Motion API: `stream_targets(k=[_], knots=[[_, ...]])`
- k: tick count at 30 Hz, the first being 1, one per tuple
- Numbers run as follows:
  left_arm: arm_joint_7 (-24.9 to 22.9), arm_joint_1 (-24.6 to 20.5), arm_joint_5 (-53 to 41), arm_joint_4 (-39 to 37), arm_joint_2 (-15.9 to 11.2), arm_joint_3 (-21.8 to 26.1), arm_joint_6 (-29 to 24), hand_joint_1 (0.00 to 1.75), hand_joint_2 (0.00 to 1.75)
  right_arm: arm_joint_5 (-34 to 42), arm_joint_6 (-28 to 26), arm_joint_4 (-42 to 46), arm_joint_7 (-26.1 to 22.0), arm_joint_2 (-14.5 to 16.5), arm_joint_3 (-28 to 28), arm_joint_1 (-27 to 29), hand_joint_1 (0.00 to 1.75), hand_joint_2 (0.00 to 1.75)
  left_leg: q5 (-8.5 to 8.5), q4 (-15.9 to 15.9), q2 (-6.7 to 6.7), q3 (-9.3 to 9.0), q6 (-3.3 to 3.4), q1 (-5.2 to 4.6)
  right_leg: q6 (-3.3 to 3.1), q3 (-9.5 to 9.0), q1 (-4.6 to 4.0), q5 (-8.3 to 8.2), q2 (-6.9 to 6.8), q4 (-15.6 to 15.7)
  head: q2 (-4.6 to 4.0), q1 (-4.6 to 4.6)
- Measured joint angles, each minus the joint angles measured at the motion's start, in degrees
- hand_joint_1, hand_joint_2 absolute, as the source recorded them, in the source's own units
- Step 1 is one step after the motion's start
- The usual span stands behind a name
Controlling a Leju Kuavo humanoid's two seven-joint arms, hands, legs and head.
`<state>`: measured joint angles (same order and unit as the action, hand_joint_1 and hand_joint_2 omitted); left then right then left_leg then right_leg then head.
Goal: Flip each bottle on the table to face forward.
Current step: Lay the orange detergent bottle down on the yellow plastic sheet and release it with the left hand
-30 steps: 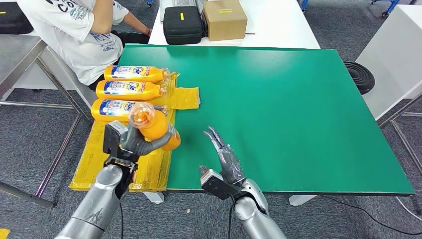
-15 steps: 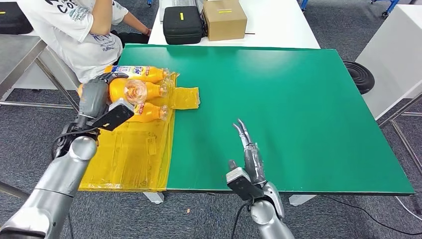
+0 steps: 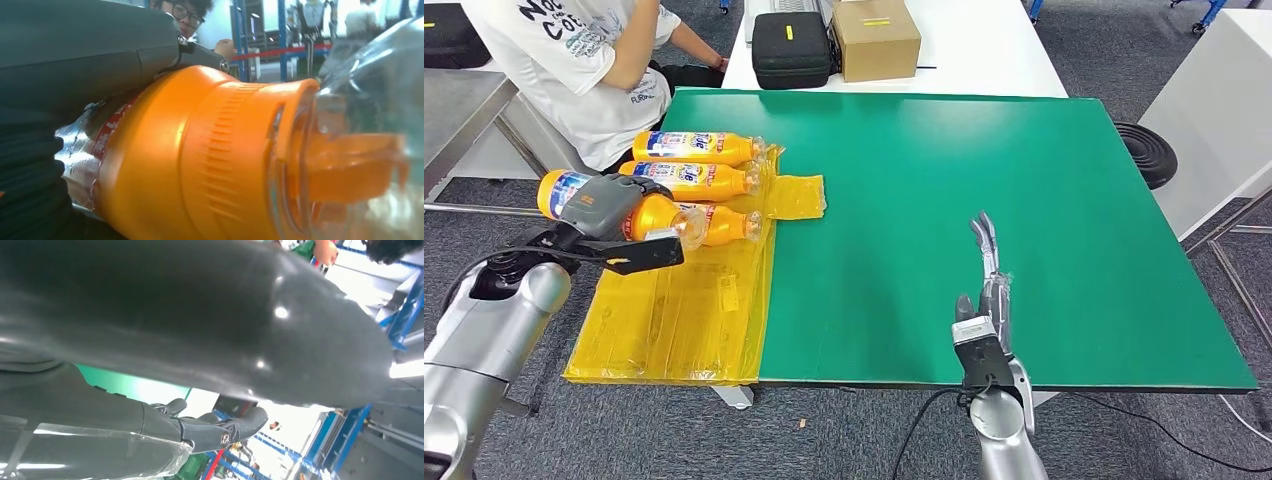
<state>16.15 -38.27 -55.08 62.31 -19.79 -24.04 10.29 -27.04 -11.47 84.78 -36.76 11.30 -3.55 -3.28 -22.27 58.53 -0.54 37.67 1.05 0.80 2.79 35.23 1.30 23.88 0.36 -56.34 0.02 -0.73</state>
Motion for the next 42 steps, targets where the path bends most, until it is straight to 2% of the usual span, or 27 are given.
stream_targets(k=[5, 14, 27, 34, 38, 42], knots=[[1.07, 2.24, 1.01, 0.0, -1.69, -2.44, 0.76, 1.75, 1.75, -0.35, -0.38, 3.19, 0.02, 0.54, 1.95, 2.13, 0.0, 0.0, -0.02, -0.01, 0.0, 0.01, -0.01, 0.0, 0.0, 0.0, 0.02, 0.01, 0.0, 0.0, 0.0, 0.0], [4.26, 8.59, 6.19, -0.19, -1.48, -4.45, 2.28, 1.75, 1.75, -1.07, -0.54, 6.66, 0.11, 1.58, 4.5, 3.8, 0.0, 0.0, -0.02, -0.01, 0.0, 0.02, -0.01, -0.01, -0.01, 0.03, 0.03, 0.01, 0.0, 0.03, 0.0, 0.01], [5.23, 10.31, 7.21, -1.25, 0.09, -5.97, 1.33, 1.75, 1.75, -1.6, -0.35, 6.95, 0.14, 2.02, 5.1, 3.85, 0.0, 0.0, -0.02, -0.01, -0.02, 0.0, -0.01, -0.01, -0.01, -0.02, 0.02, 0.01, 0.0, 0.02, 0.0, 0.01], [3.22, 12.28, 5.41, -2.11, 1.94, -5.93, -4.04, 1.75, 1.75, -2.44, 0.19, 6.93, 0.81, 2.26, 5.4, 3.85, 0.0, 0.0, -0.02, -0.01, -0.02, -0.01, -0.01, -0.01, -0.01, -0.06, 0.04, 0.01, -0.01, 0.03, 0.0, 0.01], [-1.24, 14.33, -0.38, -2.31, 2.76, -5.92, -8.62, 1.74, 1.75, -3.07, 0.48, 6.92, 0.9, 2.29, 5.47, 3.84, 0.0, 0.0, -0.03, -0.01, -0.01, -0.02, -0.02, -0.02, -0.01, -0.05, 0.02, 0.01, 0.0, 0.03, 0.0, -0.01], [-4.94, 15.54, -6.88, -3.02, 3.28, -6.05, -9.76, 1.73, 1.75, -3.51, 0.76, 6.7, 0.94, 2.29, 5.45, 3.79, 0.0, 0.0, -0.03, -0.02, -0.01, -0.03, -0.03, -0.01, -0.01, -0.06, 0.0, 0.01, -0.01, 0.03, 0.0, -0.01]])
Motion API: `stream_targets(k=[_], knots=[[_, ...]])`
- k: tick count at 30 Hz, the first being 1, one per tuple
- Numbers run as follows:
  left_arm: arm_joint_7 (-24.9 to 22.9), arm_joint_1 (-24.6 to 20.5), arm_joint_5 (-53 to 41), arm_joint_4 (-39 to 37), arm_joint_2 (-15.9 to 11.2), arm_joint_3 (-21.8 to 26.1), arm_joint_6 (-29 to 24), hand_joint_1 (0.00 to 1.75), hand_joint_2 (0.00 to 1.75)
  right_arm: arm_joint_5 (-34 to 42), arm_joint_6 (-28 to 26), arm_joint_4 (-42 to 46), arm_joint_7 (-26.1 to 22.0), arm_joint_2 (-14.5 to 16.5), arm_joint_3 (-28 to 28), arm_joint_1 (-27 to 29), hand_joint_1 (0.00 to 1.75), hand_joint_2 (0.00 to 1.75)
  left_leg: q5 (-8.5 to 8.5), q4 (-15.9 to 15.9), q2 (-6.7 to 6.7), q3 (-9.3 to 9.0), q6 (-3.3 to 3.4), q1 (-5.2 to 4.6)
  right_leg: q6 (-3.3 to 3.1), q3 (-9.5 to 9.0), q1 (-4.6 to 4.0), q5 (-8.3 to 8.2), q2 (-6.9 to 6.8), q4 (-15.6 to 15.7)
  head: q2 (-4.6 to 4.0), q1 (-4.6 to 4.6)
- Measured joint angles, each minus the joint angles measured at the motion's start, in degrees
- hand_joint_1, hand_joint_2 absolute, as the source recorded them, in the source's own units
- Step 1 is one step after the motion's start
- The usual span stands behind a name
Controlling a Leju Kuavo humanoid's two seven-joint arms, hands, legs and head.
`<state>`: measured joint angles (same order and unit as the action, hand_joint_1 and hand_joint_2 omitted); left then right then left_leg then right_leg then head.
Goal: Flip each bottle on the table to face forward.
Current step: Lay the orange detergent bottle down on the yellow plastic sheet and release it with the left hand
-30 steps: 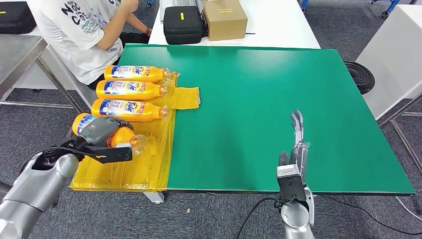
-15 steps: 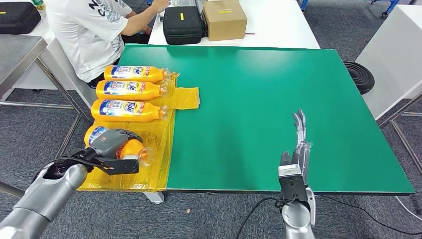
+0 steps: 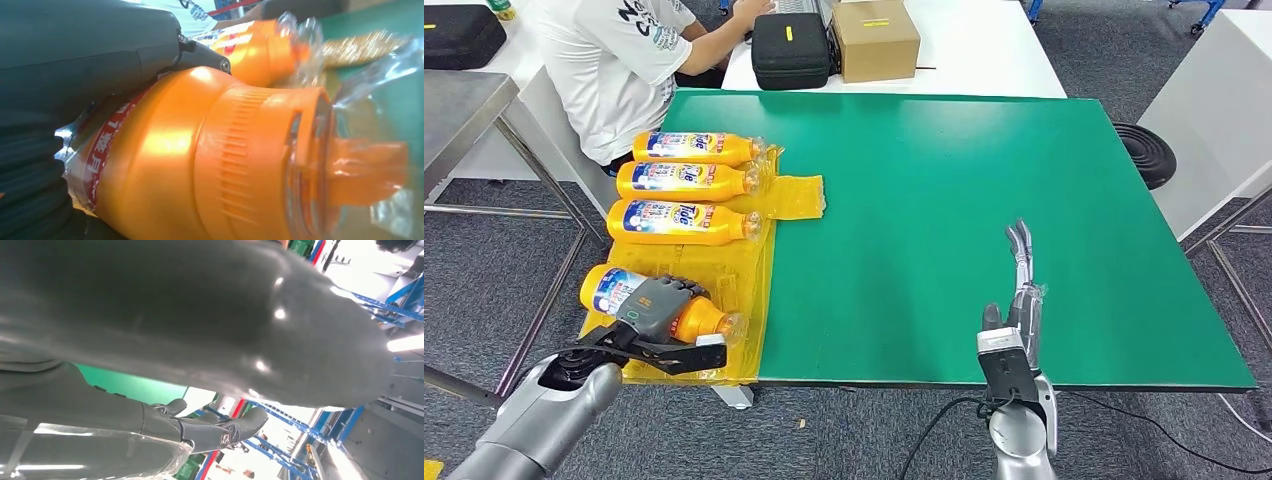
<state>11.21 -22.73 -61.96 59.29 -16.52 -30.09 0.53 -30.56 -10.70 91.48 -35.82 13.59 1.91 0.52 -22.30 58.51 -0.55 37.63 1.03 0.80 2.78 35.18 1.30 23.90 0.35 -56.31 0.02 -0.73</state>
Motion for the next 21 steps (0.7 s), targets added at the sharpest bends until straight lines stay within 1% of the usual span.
stream_targets(k=[4, 8, 10, 12, 15, 19, 20, 21], knots=[[-1.08, -0.15, -4.66, -1.55, 0.66, -0.15, -0.1, 1.73, 1.75, -0.09, -0.07, -0.59, 0.01, -0.01, -0.04, -0.22, 0.0, 0.0, 0.01, -0.02, -0.12, -0.12, -0.01, 0.0, -0.03, -0.14, 0.0, 0.05, -0.07, 0.0, 0.0, -0.01], [-1.31, -1.24, -6.46, -3.32, 1.09, -0.55, 0.34, 1.71, 1.75, -0.06, -0.14, -1.04, 0.01, -0.03, -0.1, -0.31, 0.0, 0.0, 0.01, -0.03, -0.23, -0.29, -0.03, 0.0, -0.12, -0.31, 0.01, 0.12, -0.12, 0.02, 0.0, 0.0], [-0.46, -2.15, -6.49, -4.46, 1.26, -0.86, 1.16, 1.66, 1.75, 0.11, -0.14, -1.31, 0.01, -0.07, -0.2, -0.4, 0.0, 0.0, 0.04, -0.04, -0.28, -0.33, -0.05, 0.0, -0.13, -0.36, 0.01, 0.11, -0.15, 0.02, 0.0, 0.01], [1.27, -3.23, -6.02, -5.81, 1.33, -1.28, 2.51, 1.57, 1.75, 0.54, -0.14, -1.72, -0.08, -0.12, -0.45, -0.54, 0.0, 0.0, 0.07, -0.04, -0.32, -0.4, -0.09, 0.0, -0.14, -0.44, 0.01, 0.09, -0.17, 0.02, 0.0, 0.01], [3.81, -4.53, -4.51, -7.72, 1.23, -1.72, 4.14, 1.28, 1.75, 1.2, -0.31, -2.61, -0.56, -0.26, -0.92, -0.6, 0.0, 0.0, 0.09, -0.05, -0.32, -0.56, -0.12, 0.0, -0.2, -0.6, 0.0, 0.04, -0.17, 0.01, 0.0, 0.0], [6.56, -6.27, -2.44, -9.37, 0.72, -2.25, 6.33, 0.65, 1.75, 1.93, -0.87, -3.7, -1.3, -0.44, -1.29, -0.78, 0.0, 0.0, 0.12, -0.05, -0.31, -0.62, -0.14, 0.01, -0.24, -0.63, -0.03, -0.05, -0.15, -0.01, 0.0, 0.01], [7.5, -6.74, -1.74, -9.71, 0.52, -2.46, 7.28, 0.57, 1.75, 2.1, -0.98, -3.92, -1.36, -0.49, -1.35, -0.85, 0.0, 0.0, 0.12, -0.05, -0.31, -0.63, -0.15, 0.01, -0.23, -0.63, -0.03, -0.07, -0.15, -0.02, 0.0, 0.01], [8.41, -7.16, -1.05, -10.02, 0.3, -2.63, 8.18, 0.52, 1.75, 2.23, -1.07, -4.11, -1.39, -0.55, -1.38, -0.91, 0.0, 0.0, 0.12, -0.05, -0.3, -0.64, -0.15, 0.01, -0.22, -0.62, -0.03, -0.08, -0.14, -0.03, 0.0, 0.0]])
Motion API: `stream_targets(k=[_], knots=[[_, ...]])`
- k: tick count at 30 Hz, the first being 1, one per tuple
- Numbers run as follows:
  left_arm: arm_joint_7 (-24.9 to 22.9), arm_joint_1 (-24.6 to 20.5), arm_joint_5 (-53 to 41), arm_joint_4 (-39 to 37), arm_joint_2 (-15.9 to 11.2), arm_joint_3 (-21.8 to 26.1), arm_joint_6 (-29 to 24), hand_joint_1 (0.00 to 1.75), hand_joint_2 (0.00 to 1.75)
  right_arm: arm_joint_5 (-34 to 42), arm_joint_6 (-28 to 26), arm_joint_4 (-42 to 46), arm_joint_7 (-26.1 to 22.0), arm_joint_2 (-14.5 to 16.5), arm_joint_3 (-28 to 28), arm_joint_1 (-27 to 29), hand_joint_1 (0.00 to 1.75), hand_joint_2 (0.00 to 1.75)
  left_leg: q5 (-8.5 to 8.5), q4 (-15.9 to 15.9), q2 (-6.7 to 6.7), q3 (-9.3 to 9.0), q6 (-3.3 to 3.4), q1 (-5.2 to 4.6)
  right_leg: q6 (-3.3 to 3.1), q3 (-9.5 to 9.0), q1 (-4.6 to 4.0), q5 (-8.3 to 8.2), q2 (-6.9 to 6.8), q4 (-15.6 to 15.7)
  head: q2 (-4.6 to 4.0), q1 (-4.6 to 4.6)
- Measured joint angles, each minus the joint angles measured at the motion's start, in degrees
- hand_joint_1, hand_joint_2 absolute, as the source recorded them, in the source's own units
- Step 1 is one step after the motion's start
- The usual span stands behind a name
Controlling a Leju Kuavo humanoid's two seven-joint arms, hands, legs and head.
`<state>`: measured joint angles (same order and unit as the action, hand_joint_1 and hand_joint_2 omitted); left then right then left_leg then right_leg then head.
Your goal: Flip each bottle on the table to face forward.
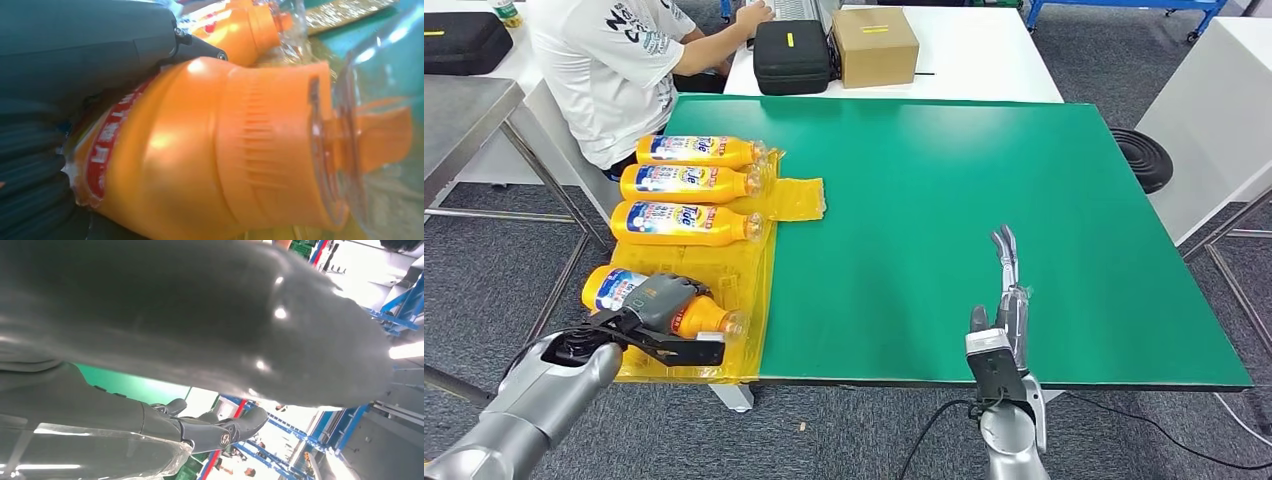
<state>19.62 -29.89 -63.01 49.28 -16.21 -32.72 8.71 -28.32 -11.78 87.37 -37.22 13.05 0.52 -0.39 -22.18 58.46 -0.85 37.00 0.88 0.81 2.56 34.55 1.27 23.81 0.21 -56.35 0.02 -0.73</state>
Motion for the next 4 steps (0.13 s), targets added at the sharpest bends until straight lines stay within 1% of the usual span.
stream_targets(k=[1, 4], knots=[[0.97, -0.41, 0.85, -0.3, -0.23, -0.23, 0.93, 0.47, 1.75, 0.18, -0.08, -0.2, -0.03, -0.07, -0.02, -0.04, 0.0, 0.0, 0.0, 0.0, 0.01, -0.01, 0.0, 0.0, 0.01, 0.01, 0.0, -0.01, 0.0, -0.01, 0.0, -0.01], [2.35, -1.3, 2.61, -0.91, -0.76, -0.95, 2.42, 0.22, 1.75, 0.66, -0.3, -0.62, -0.09, -0.18, -0.02, -0.06, 0.0, 0.0, -0.01, 0.0, 0.02, 0.0, -0.01, 0.01, 0.01, 0.03, -0.01, -0.01, 0.01, -0.03, 0.0, 0.0]])
